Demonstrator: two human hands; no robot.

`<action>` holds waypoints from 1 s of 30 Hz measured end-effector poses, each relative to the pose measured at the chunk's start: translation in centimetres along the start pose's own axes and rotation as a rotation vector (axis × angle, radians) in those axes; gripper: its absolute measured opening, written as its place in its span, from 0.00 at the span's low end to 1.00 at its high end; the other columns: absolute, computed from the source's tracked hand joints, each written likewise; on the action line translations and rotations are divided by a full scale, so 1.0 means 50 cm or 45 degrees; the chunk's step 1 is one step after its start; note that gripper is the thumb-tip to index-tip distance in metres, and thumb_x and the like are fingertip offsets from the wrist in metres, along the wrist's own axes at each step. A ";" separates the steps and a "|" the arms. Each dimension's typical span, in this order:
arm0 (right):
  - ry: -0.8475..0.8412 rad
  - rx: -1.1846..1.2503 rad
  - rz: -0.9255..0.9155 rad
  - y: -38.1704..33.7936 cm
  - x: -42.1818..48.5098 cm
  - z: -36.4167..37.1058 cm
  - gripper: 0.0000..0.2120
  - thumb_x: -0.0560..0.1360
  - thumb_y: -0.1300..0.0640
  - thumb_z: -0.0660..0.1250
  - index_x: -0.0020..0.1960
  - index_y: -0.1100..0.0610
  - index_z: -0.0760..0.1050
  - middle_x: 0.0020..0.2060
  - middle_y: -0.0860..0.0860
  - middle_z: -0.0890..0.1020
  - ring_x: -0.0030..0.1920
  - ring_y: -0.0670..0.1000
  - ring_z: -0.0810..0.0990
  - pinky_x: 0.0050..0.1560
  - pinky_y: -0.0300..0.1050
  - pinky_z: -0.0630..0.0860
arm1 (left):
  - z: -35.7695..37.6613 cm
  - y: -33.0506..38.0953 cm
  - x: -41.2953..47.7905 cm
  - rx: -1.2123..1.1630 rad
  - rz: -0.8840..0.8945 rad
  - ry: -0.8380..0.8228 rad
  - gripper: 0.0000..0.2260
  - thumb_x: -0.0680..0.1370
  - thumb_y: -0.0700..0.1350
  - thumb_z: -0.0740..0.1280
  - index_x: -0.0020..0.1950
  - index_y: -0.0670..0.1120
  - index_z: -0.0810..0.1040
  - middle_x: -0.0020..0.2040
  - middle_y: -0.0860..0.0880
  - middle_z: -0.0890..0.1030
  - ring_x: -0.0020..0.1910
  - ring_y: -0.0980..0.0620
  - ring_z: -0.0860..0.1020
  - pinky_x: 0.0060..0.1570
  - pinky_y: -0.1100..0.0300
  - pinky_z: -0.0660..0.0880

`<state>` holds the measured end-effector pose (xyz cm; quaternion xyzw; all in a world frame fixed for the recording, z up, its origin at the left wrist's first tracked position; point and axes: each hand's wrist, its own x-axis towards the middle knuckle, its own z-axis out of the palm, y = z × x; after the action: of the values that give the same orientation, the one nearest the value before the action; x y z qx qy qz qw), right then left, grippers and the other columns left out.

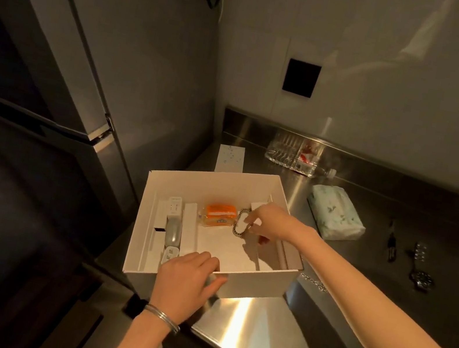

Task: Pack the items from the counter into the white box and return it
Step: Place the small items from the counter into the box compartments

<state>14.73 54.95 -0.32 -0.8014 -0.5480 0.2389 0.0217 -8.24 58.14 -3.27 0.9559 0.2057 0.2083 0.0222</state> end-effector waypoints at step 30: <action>0.542 0.359 0.555 0.220 -0.059 0.092 0.03 0.73 0.60 0.66 0.44 0.59 0.77 0.44 0.57 0.81 0.44 0.55 0.78 0.40 0.43 0.69 | 0.012 -0.004 -0.001 0.020 0.002 -0.005 0.14 0.72 0.62 0.58 0.36 0.55 0.75 0.30 0.58 0.75 0.27 0.61 0.74 0.21 0.67 0.68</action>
<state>21.58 46.88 -6.61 -0.9207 -0.3085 0.1386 0.1949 -8.09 58.31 -3.87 0.9567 0.2064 0.2046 0.0150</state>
